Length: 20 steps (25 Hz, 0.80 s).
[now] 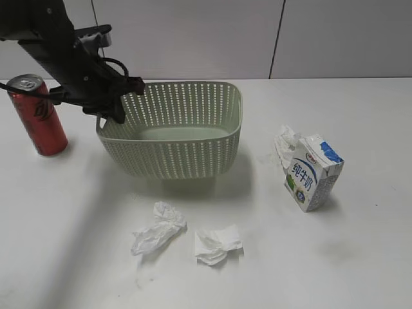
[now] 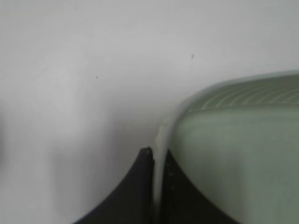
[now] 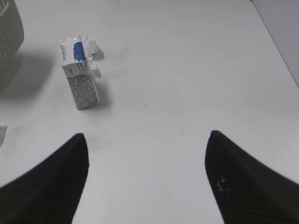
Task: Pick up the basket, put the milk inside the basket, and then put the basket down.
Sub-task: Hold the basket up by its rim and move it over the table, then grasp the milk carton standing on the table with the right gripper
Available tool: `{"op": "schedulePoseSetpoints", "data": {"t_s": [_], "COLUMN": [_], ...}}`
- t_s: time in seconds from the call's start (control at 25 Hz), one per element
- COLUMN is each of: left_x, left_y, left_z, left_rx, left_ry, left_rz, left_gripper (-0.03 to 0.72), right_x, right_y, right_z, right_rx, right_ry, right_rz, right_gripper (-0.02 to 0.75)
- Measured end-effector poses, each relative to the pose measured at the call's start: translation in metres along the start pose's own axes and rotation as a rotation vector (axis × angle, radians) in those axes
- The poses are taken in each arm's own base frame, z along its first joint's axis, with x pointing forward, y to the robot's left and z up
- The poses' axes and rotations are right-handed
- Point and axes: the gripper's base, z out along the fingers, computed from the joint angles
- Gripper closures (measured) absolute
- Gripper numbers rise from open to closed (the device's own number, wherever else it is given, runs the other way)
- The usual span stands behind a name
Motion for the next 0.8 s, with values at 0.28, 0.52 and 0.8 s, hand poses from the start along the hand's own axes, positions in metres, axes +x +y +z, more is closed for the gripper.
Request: {"op": "schedulePoseSetpoints", "data": {"t_s": [0.28,0.52,0.8], "left_x": [0.003,0.004,0.004], "left_y": [-0.001,-0.001,-0.001], "left_z": [-0.006,-0.006,-0.006], "left_rx": [-0.002,-0.002,-0.002], "left_ry": [0.036,0.04,0.039], "left_rz": [-0.005,-0.007,-0.009], "left_gripper": [0.688,0.688,0.688], "right_x": [-0.008,-0.049,-0.098], "right_y": [0.001,0.002,0.003], "right_z": [-0.003,-0.005,0.041], "right_rx": [-0.008,0.002,-0.034], "right_ry": [-0.043,-0.25,-0.172], "right_rz": [0.005,-0.052,-0.101], "right_gripper": [0.146,0.146,0.146]}}
